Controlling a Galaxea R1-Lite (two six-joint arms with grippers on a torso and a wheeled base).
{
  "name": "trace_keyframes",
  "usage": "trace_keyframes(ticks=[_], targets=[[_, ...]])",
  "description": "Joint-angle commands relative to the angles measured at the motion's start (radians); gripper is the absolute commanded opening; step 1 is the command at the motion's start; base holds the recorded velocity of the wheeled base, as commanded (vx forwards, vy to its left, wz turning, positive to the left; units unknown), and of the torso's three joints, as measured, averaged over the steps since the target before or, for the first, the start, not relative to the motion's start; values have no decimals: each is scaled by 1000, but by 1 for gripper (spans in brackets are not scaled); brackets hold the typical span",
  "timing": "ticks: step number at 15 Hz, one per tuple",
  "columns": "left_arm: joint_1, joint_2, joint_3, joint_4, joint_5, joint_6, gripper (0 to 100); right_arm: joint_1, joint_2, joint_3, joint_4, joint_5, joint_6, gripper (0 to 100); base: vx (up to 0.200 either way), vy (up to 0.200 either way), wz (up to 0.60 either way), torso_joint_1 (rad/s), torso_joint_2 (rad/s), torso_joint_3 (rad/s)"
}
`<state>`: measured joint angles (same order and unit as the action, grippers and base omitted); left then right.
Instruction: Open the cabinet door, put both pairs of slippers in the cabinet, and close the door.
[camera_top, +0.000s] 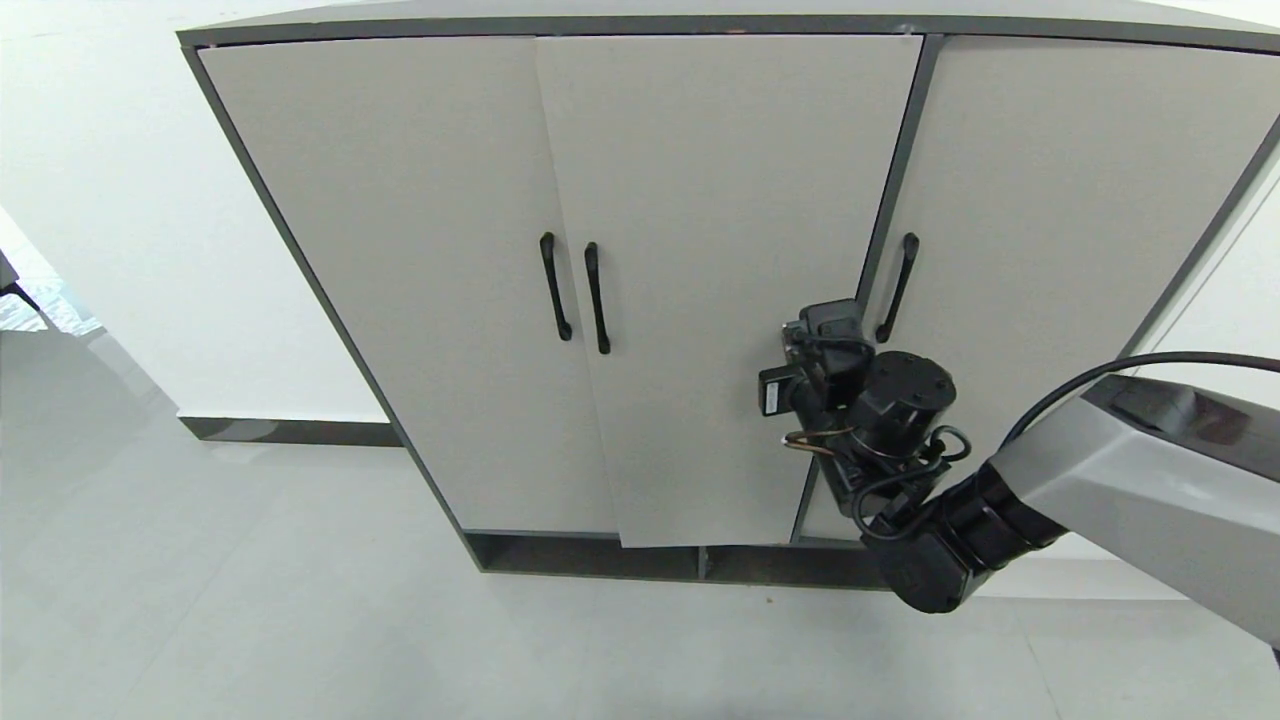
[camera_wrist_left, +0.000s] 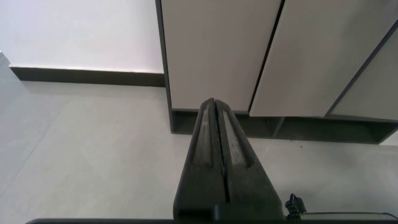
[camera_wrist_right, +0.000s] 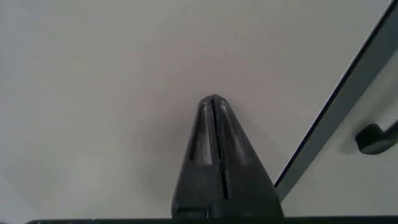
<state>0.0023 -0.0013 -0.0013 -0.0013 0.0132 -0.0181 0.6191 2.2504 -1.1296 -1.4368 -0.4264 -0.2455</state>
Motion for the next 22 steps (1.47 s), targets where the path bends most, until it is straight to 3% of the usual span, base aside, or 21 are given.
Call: trace_keyframes(ticks=[1, 10, 15, 18, 19, 21, 22], targets=[[-1, 1, 0, 0, 1, 0, 0, -2, 20, -15, -1, 0, -8, 0, 0, 0, 0, 0, 0, 0], [1, 1, 0, 0, 1, 0, 0, -38, 44, -64, 1, -20, -34, 0, 0, 0, 0, 0, 0, 0], [1, 1, 0, 0, 1, -2, 0, -21, 0, -26, -43, -14, -28, 0, 0, 0, 0, 0, 0, 0], [1, 1, 0, 0, 1, -3, 0, 79, -190, 214, -56, 23, 12, 0, 0, 0, 0, 0, 0, 0], [1, 1, 0, -2, 1, -3, 0, 148, -371, 433, -54, 69, 45, 0, 0, 0, 0, 0, 0, 0], [1, 1, 0, 0, 1, 1, 0, 168, -609, 685, -56, 67, 51, 0, 0, 0, 0, 0, 0, 0], [1, 1, 0, 0, 1, 1, 0, 165, -626, 703, -56, 64, 51, 0, 0, 0, 0, 0, 0, 0]])
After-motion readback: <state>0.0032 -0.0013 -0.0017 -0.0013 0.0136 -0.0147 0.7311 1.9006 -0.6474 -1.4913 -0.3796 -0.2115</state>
